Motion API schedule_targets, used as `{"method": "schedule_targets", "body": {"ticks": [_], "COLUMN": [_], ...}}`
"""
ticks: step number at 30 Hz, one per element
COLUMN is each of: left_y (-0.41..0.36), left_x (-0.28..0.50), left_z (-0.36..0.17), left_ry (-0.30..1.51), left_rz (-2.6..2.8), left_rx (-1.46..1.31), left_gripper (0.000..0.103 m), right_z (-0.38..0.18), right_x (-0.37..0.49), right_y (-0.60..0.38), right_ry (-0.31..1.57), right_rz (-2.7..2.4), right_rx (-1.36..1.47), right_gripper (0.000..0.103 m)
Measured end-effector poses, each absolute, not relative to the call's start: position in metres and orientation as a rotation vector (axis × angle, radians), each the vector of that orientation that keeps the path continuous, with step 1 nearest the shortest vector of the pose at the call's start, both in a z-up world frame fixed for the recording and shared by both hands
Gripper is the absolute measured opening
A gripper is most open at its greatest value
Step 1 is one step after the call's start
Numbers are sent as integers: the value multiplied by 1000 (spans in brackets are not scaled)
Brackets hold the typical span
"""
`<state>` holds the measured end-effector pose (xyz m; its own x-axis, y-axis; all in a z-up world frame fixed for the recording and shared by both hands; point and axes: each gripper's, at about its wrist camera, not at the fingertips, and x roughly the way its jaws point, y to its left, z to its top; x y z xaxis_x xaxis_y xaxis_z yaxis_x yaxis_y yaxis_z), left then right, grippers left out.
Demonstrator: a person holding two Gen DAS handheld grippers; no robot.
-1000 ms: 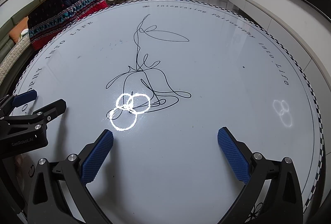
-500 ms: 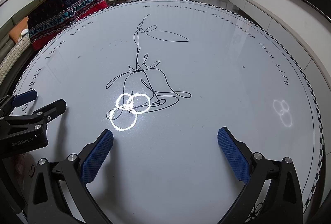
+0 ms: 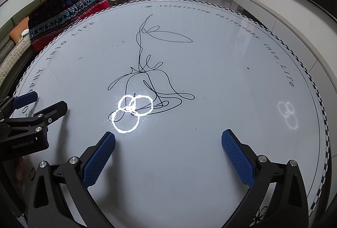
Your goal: Collect trash
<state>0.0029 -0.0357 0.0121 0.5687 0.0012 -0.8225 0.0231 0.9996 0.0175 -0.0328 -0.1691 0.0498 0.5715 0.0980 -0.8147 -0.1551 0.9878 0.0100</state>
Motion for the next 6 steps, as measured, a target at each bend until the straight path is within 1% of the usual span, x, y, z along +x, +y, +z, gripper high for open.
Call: {"method": "schedule_targets", "body": {"ticks": [6], "left_y": [-36], "left_x": [3], "left_z": [12], "left_ry": [966], "left_rz": [-13], "left_rx": [27], "left_gripper": [97], "right_z": [50], "right_x": [-33], "right_y": [-169], "right_ry": [951], "right_rz": [148], "right_rx": [-65], "right_gripper": [100]}}
